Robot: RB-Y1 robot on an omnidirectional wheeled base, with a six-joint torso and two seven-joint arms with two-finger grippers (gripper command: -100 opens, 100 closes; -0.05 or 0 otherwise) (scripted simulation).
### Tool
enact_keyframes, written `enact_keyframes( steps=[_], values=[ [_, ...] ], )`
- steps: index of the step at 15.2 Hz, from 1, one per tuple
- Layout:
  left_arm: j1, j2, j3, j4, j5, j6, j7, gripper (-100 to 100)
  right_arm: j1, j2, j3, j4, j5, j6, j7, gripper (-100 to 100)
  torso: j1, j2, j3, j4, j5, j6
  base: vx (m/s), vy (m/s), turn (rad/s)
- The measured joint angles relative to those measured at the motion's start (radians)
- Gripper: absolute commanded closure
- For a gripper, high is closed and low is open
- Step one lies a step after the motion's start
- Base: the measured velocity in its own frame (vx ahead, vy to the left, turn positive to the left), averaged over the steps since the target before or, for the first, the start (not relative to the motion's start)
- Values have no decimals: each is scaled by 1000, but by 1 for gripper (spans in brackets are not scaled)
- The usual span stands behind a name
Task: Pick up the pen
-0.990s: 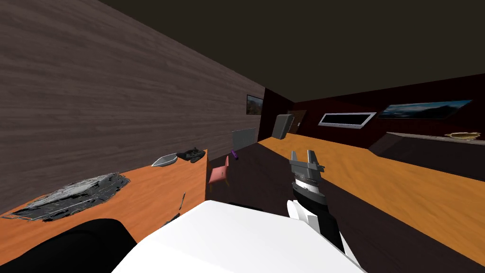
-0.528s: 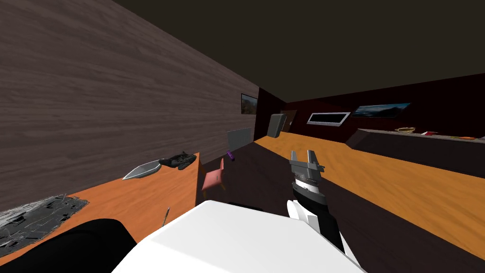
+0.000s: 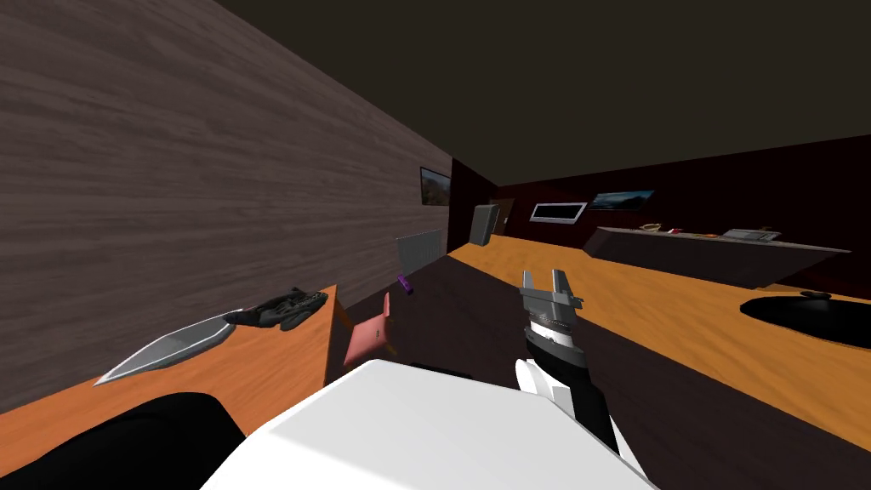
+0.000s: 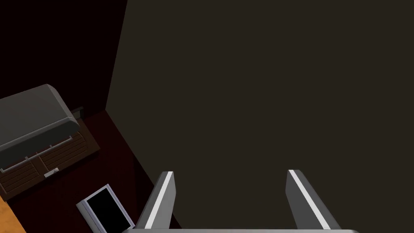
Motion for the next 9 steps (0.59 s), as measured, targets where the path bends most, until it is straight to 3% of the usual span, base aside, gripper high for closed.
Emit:
enact_keyframes(
  steps=[3,9],
  values=[
    [-15,6,-6,49,-5,-6,-1,-100,0,0,0,0,0,0,0,0,-1,5,3,1,0,0,36,-3,-123],
    [-27,27,-27,142,-20,-11,-3,-100,0,0,0,0,0,0,0,0,-1,2,1,1,0,0,80,10,-140]
  ],
)
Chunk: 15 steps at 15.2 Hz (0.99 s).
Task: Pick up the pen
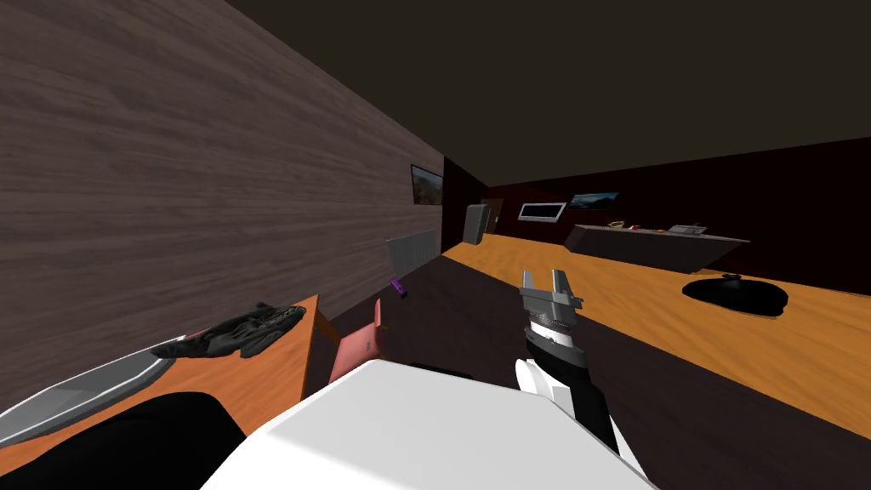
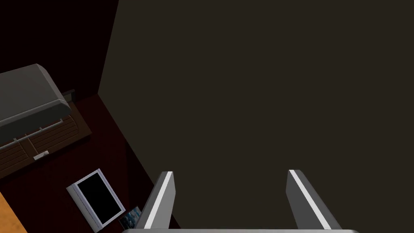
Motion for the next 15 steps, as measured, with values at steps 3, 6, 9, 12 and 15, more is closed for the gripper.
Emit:
enact_keyframes(
  steps=[3,6,9,12,15],
  values=[
    [-24,-5,0,40,-1,-5,-9,-100,0,0,0,0,0,0,0,0,0,4,2,1,0,0,-17,29,-41],
    [-60,-30,-10,43,5,29,-24,-100,0,0,0,0,0,0,0,0,4,10,6,2,1,0,-65,71,-53],
    [-63,-31,-11,43,5,34,-25,100,0,0,0,0,0,0,0,0,1,8,5,2,0,-1,-10,13,1],
    [-62,-31,-10,43,6,34,-24,100,0,0,0,0,0,0,0,0,1,7,4,2,1,0,8,-10,16],
    [-31,-14,0,36,1,11,-16,100,0,0,0,0,0,0,0,0,-4,3,2,0,0,-1,74,-75,77]
  ],
)
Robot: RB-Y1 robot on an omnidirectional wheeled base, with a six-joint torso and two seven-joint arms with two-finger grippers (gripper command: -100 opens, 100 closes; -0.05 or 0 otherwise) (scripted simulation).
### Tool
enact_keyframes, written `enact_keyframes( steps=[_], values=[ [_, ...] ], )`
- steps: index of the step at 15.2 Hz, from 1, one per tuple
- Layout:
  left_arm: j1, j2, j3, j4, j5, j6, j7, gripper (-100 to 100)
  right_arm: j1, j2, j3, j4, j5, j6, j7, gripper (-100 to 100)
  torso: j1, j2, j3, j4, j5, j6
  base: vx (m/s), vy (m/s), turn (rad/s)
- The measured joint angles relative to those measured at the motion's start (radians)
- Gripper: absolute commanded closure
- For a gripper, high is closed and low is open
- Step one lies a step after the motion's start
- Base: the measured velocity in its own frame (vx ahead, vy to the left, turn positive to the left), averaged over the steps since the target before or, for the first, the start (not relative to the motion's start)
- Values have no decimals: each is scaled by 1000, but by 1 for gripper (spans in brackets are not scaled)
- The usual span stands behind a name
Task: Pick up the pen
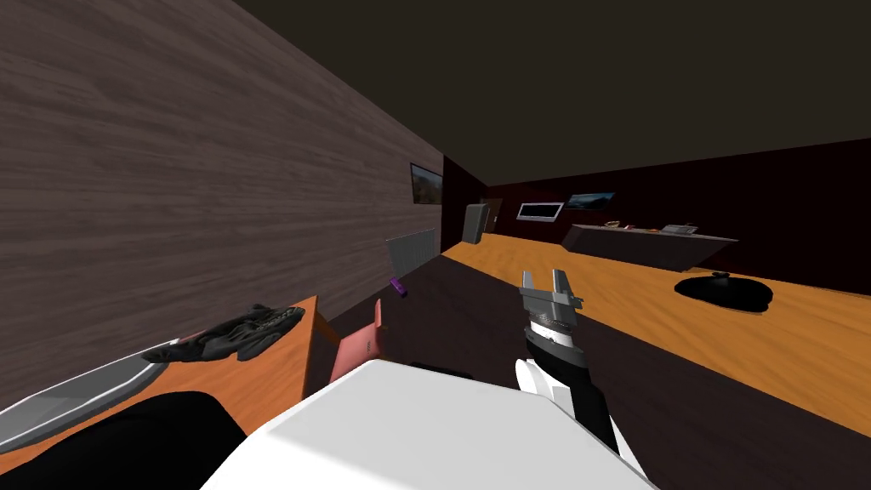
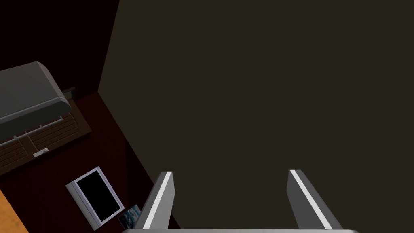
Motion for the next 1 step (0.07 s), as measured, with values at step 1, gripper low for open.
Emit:
enact_keyframes(
  steps=[1],
  values=[
    [8,6,2,3,-2,-12,1,100,0,0,0,0,0,0,0,0,-1,-1,-1,0,0,1,45,-48,26]
  ],
)
